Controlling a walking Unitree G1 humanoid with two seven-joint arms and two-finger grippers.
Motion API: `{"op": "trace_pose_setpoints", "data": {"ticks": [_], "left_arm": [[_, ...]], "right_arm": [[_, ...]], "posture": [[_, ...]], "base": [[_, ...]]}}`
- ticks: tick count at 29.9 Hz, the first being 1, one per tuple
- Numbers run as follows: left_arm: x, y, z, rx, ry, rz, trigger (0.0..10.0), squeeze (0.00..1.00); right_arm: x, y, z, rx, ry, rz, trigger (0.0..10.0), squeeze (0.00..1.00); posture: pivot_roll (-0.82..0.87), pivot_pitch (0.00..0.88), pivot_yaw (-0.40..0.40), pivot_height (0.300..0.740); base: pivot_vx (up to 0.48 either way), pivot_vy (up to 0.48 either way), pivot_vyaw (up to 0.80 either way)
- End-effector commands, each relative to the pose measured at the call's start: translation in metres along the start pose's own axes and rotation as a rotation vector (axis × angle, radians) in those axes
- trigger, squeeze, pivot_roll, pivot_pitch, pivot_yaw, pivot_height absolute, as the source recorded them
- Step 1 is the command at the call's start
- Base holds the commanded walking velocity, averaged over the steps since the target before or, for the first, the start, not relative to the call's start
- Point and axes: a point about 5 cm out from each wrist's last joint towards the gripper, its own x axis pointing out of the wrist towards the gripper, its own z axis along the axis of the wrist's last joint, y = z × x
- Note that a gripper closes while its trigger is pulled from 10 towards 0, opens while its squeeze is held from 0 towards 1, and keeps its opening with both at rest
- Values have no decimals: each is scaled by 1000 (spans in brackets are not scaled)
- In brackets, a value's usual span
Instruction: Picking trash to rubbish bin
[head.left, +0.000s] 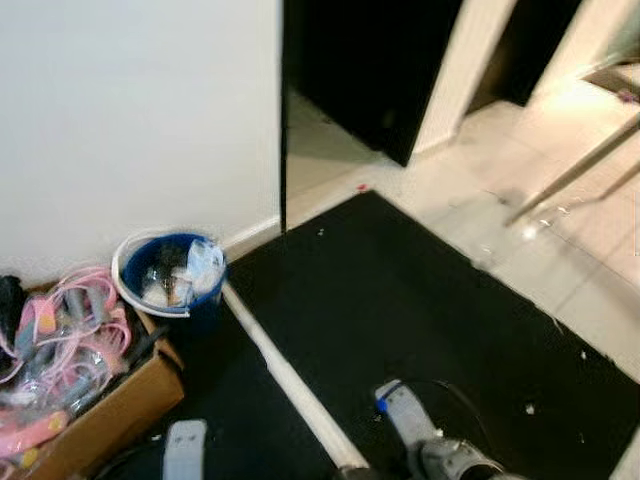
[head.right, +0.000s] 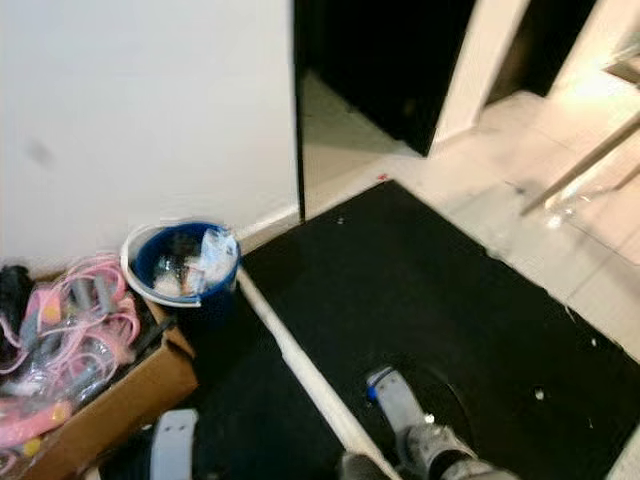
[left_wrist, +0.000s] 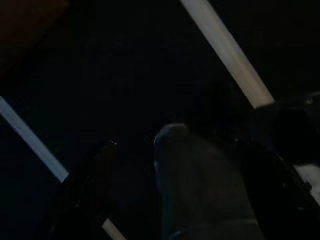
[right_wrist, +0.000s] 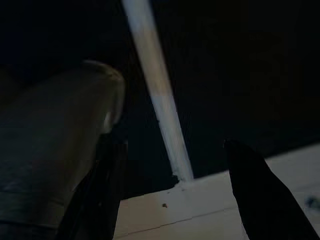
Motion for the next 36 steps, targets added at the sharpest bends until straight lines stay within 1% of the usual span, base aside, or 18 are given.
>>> {"op": "trace_pose_setpoints", "data": {"ticks": [1, 17, 21, 24, 27, 34, 36], "left_arm": [[-2, 4, -10, -3, 44, 16, 10000, 0], [-2, 2, -11, 6, 53, 19, 10000, 0], [-2, 1, -12, 32, 63, 11, 10000, 0], [-2, 0, -12, 37, 64, 3, 10000, 0], [-2, -1, -11, 45, 66, -7, 10000, 0], [-1, -1, -10, 52, 66, -13, 10000, 0], [-2, -1, -11, 54, 67, -15, 10000, 0]], "right_arm": [[1, 4, -2, 15, 7, 8, 10000, 0], [0, 2, 0, 27, 4, 0, 10000, 0], [0, 0, 0, 36, 2, -8, 10000, 0], [0, 0, 0, 51, -5, -15, 10000, 0], [0, -2, 3, 61, -27, -20, 10000, 0], [0, -3, 3, 75, -25, -25, 10000, 0], [0, -3, 2, 73, -22, -23, 10000, 0]], "posture": [[38, 21, -1, 740], [28, 23, 1, 740], [17, 19, 5, 740], [17, 19, 5, 740], [17, 19, 5, 740], [12, 16, 7, 740], [14, 18, 6, 740]], "base": [[0, 0, -800], [0, 0, -800], [0, 0, -800], [0, 0, -779], [0, 0, 0], [316, 0, 0], [356, 0, -781]]}}
